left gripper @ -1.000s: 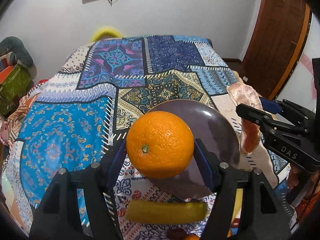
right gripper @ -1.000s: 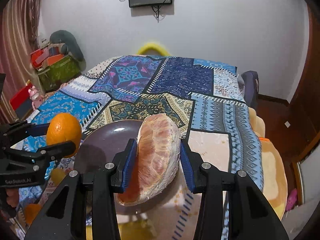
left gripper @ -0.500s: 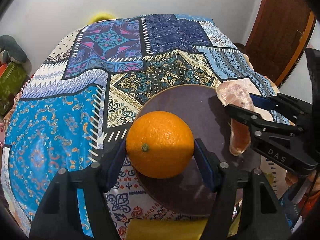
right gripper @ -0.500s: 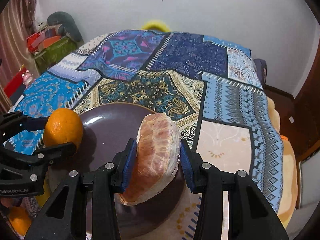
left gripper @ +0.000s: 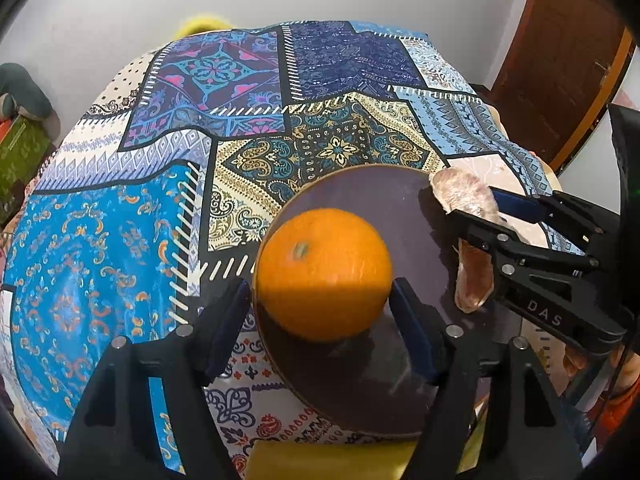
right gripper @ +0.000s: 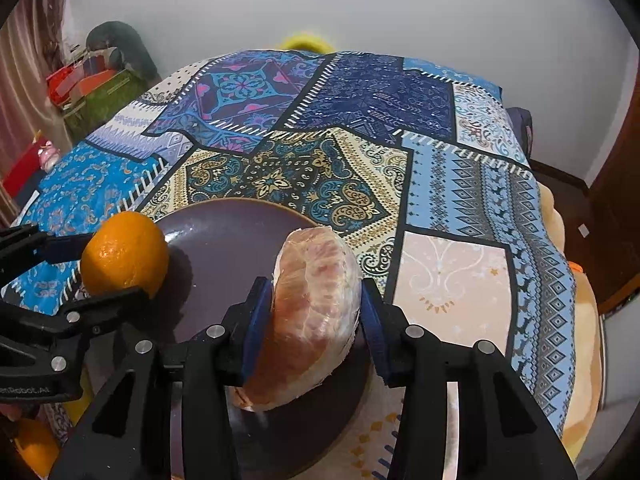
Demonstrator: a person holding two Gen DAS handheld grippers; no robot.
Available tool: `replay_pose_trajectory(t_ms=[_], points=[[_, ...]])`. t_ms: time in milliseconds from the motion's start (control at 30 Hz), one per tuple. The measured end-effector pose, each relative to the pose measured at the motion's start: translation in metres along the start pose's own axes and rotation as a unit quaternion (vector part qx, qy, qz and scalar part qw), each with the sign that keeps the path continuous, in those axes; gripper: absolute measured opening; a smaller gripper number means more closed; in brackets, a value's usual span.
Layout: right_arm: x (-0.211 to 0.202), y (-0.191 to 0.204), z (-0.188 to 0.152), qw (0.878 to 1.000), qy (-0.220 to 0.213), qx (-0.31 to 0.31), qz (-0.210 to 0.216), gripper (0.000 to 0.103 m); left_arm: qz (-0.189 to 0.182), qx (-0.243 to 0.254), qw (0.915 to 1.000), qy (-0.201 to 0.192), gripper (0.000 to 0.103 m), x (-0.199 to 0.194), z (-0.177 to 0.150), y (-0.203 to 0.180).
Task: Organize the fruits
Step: 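Set the orange on the purple plate with the left tool while the right tool sets the pomelo beside it, then open and withdraw both tools from the plate toward the remaining fruits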
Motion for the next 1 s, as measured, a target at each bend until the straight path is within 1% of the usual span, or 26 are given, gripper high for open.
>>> replay_pose_trajectory(t_ms=[67, 133, 200, 300, 400, 467, 533, 633, 800, 867, 900, 933, 1000], points=[[-0.003, 0.000, -0.001, 1.000, -0.002, -0.003, -0.008, 0.045, 0.002, -0.003, 1.0000, -0.006, 0.074, -0.007, 0.000, 0.001], [-0.010, 0.000, 0.000, 1.000, -0.007, -0.003, -0.009, 0.052, 0.009, -0.007, 0.9998, -0.018, 0.077, -0.015, 0.001, 0.002], [-0.019, 0.001, 0.001, 1.000, -0.016, -0.007, -0.012, 0.055, 0.014, -0.016, 0.9993, -0.030, 0.080, -0.027, 0.003, 0.006], [-0.034, 0.005, 0.001, 1.000, -0.025, -0.011, -0.014, 0.055, 0.012, -0.028, 0.9987, -0.041, 0.080, -0.046, 0.002, 0.011], [-0.053, 0.009, -0.001, 0.999, -0.036, -0.011, -0.009, 0.056, 0.023, -0.026, 0.9977, -0.058, 0.080, -0.069, -0.001, 0.015], [-0.067, 0.013, -0.003, 0.999, -0.045, -0.008, -0.005, 0.058, 0.032, -0.022, 0.9970, -0.067, 0.082, -0.084, -0.006, 0.017], [-0.082, 0.017, -0.007, 0.998, -0.056, -0.007, -0.005, 0.063, 0.039, -0.020, 0.9961, -0.077, 0.084, -0.099, -0.012, 0.018], [-0.101, 0.026, -0.014, 0.998, -0.067, -0.015, -0.010, 0.065, 0.046, -0.018, 0.9947, -0.090, 0.087, -0.120, -0.022, 0.020], [-0.125, 0.039, -0.029, 0.997, -0.072, -0.022, -0.006, 0.067, 0.058, -0.017, 0.9927, -0.105, 0.089, -0.151, -0.047, 0.024], [-0.134, 0.044, -0.036, 0.997, -0.075, -0.023, -0.006, 0.068, 0.062, -0.018, 0.9924, -0.105, 0.090, -0.160, -0.063, 0.026], [-0.139, 0.047, -0.041, 0.997, -0.076, -0.022, -0.004, 0.070, 0.063, -0.019, 0.9925, -0.103, 0.091, -0.161, -0.068, 0.027], [-0.144, 0.050, -0.045, 0.997, -0.077, -0.022, -0.002, 0.072, 0.063, -0.021, 0.9927, -0.100, 0.091, -0.163, -0.075, 0.028], [-0.150, 0.053, -0.054, 0.997, -0.077, -0.023, -0.003, 0.073, 0.062, -0.027, 0.9935, -0.091, 0.091, -0.164, -0.090, 0.030]])
Point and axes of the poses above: each gripper's, at about its wrist camera, not at the fingertips, and x roughly the way its jaws point, y to its left, z to its top, the point moved 5 cm from there along x, roughly the way its jaws point, and after that the axes turned 5 degrees about z, right-handed, at the moved point
